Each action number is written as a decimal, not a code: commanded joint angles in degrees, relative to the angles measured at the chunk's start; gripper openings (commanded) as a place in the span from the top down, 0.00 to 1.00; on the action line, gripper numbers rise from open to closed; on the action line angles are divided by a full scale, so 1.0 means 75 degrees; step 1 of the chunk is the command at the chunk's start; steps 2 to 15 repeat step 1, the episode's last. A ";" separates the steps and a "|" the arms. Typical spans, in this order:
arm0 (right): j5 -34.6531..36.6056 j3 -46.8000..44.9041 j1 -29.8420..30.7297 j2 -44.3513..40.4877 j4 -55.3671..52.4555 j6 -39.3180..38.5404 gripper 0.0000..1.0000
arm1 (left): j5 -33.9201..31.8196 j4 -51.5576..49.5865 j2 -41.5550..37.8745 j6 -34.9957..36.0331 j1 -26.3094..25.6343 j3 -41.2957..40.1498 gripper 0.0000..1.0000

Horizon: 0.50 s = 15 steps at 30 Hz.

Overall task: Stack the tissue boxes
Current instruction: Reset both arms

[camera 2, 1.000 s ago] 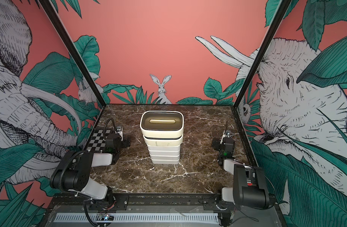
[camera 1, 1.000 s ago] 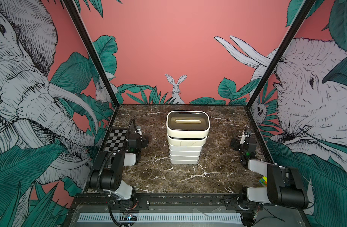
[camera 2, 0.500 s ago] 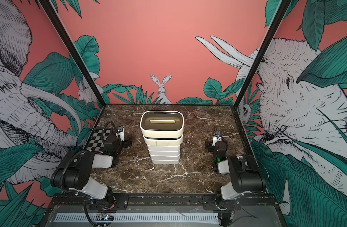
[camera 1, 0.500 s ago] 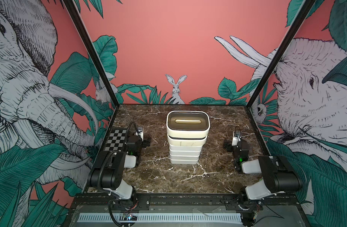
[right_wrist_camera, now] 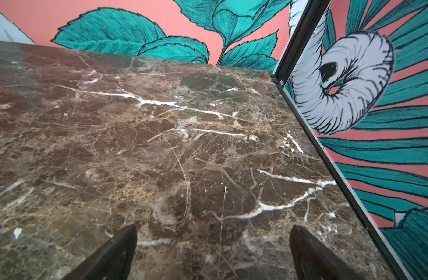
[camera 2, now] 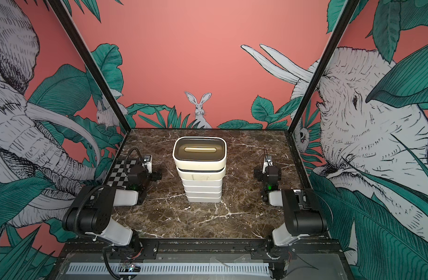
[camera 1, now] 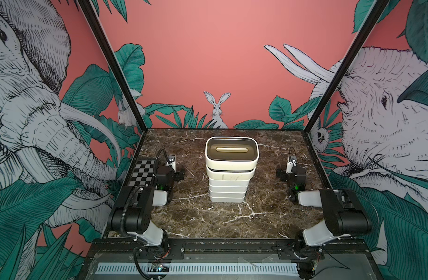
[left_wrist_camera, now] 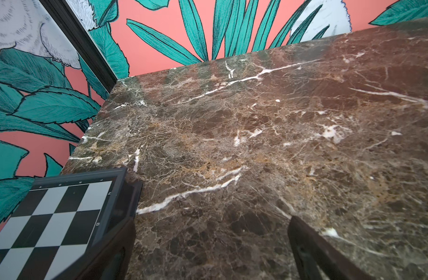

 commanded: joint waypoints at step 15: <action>0.0078 0.0012 0.0002 -0.0068 0.0052 0.0110 0.02 | 0.0013 -0.0018 -0.0069 -0.0082 0.0075 0.0072 0.01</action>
